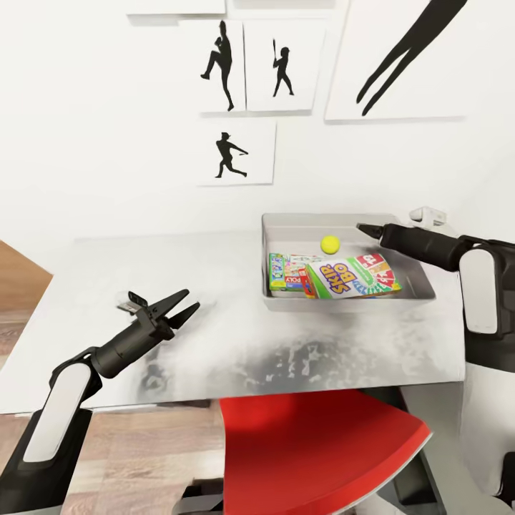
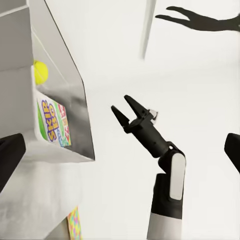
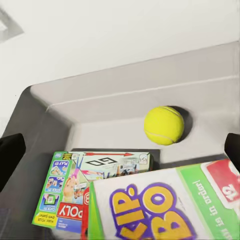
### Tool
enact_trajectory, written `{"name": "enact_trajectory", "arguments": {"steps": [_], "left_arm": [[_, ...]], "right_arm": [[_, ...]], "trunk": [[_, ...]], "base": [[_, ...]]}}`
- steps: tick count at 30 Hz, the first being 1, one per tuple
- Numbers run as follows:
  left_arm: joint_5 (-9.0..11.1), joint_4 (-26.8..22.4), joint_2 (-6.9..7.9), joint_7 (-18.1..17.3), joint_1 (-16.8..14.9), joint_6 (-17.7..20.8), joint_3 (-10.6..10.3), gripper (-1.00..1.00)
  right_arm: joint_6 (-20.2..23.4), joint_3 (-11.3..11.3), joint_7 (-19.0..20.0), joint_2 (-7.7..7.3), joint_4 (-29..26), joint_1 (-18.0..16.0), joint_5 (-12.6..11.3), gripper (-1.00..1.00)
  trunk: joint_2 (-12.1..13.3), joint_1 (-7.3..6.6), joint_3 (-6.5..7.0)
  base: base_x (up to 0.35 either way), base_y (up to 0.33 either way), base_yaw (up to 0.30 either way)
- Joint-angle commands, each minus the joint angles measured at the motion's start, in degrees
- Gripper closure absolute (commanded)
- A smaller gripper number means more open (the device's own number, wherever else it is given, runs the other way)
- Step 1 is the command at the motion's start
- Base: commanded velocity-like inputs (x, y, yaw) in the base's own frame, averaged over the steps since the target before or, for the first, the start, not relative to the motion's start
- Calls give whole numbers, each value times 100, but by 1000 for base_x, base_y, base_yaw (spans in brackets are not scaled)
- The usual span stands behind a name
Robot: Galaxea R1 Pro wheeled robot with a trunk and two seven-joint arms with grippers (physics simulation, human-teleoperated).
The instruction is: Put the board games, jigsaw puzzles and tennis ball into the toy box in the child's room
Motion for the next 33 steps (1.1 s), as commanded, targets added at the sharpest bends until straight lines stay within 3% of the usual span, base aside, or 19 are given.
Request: {"name": "enact_trajectory", "arguments": {"steps": [1, 13, 24, 33], "left_arm": [[1, 1, -2, -31, -2, 30, 5, -100], [2, -2, -6, -112, 7, 20, 22, -100], [13, 0, -5, -126, 13, 17, 28, -100], [40, 0, -4, -131, 15, 20, 28, -100]], "right_arm": [[27, -15, 58, -33, -44, 17, 30, -100], [27, -39, 54, -138, -180, 53, -110, -100], [27, -44, 51, -160, -204, 63, -327, -100], [27, -44, 48, -159, -207, 63, -368, -100]], "trunk": [[-9, 1, -8], [-9, 1, -8], [-9, 1, -8], [-9, 1, -9]], "base": [[-224, 0, 0], [-214, 0, 0], [-45, 7, -33], [-8, 172, -131]]}}
